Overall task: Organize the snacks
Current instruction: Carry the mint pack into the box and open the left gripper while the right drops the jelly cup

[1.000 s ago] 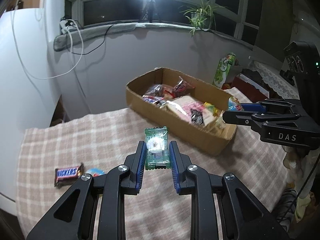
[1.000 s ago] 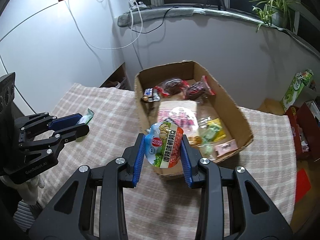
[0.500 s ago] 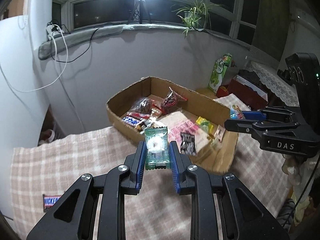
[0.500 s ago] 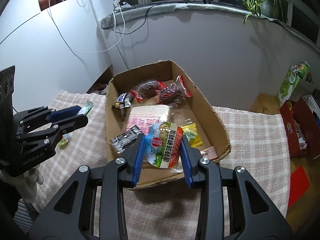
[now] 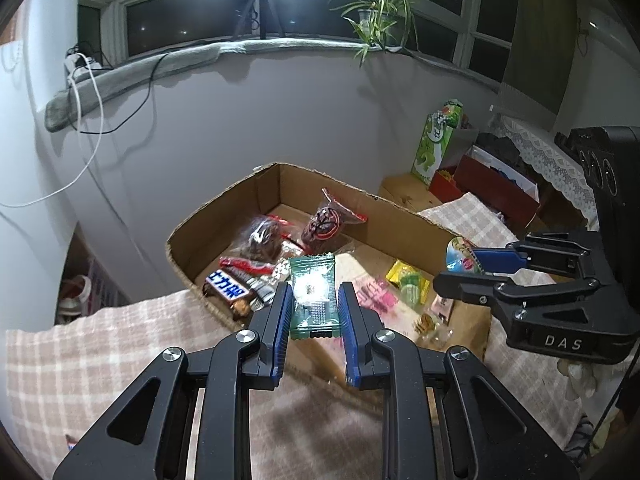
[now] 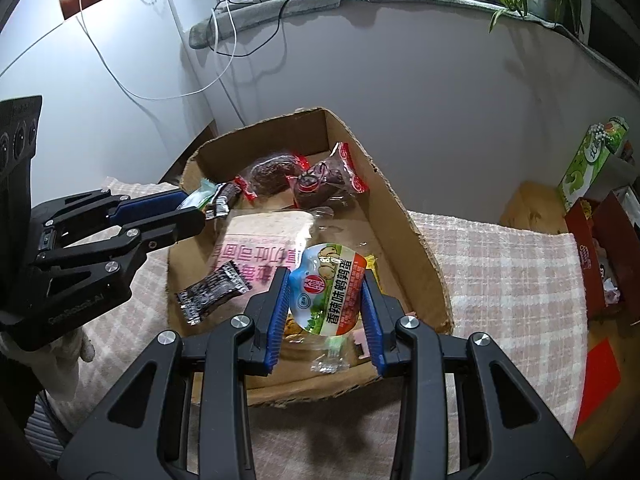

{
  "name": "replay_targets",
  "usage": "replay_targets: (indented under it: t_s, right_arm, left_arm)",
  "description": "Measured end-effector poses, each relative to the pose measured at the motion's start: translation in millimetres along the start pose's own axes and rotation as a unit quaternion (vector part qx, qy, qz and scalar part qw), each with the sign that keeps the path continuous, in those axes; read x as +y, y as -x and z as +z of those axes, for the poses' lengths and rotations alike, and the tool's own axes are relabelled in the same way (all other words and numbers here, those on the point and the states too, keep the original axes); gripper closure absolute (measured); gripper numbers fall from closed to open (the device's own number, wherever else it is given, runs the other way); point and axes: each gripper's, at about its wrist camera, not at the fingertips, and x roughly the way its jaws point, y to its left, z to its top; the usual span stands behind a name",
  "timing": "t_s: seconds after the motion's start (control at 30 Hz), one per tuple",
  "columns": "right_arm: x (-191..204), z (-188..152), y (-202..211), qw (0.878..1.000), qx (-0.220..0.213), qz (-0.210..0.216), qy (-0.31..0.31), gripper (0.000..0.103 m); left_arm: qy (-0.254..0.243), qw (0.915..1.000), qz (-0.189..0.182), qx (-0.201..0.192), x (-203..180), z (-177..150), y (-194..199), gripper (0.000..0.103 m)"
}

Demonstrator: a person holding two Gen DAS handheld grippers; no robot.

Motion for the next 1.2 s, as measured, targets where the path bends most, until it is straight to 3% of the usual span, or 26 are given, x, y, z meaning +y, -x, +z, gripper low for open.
replay_targets:
  t_s: [0.43,0.5,0.57,0.63,0.7,0.77,0.83,0.93,1.2]
  right_arm:
    - [-4.8,3.4,-13.7,1.0,0.005,-0.01,0.009,0.061]
    - [-4.4,3.6,-13.9,1.0,0.004,-0.013,0.01,0.058]
    - [-4.2,3.6,-12.8,1.0,0.0,-0.019,0.014,0.044]
    - [-3.9,3.8,-10.6,1.0,-0.006,-0.025,0.018,0.033]
    - [-3.5,3.4,-7.2,0.999,-0.012,-0.03,0.022,0.022]
    - [-1.6,3.2,-5.3,0.999,-0.014,-0.031,0.029,0.016]
    - [1.4,2.5,-5.2,0.999,-0.012,-0.037,0.038,0.015]
    - [5.8,1.4,-6.7,0.998,-0.009,-0.045,0.051,0.015]
    - [8.5,0.2,-3.3,0.997,-0.011,-0.056,0.055,0.015]
  left_arm:
    - [-0.007,0.9999,-0.007,0.007,-5.7,9.9,-21.4,0.08]
    - [-0.006,0.9999,-0.006,0.006,-5.5,10.7,-22.5,0.08]
    - [-0.006,1.0,-0.004,0.006,-5.4,11.6,-23.5,0.08]
    - [-0.006,1.0,-0.003,0.007,-5.1,12.0,-24.6,0.074]
    - [-0.007,1.0,-0.002,0.007,-5.0,12.5,-24.8,0.056]
    - [-0.006,1.0,0.001,0.003,-5.2,13.2,-23.8,0.054]
    - [-0.004,1.0,0.001,0.003,-4.8,14.2,-23.8,0.051]
    - [-0.003,1.0,0.004,-0.001,-5.5,15.0,-22.9,0.037]
    - [-0.003,0.9999,0.01,0.001,-7.3,15.0,-21.8,0.034]
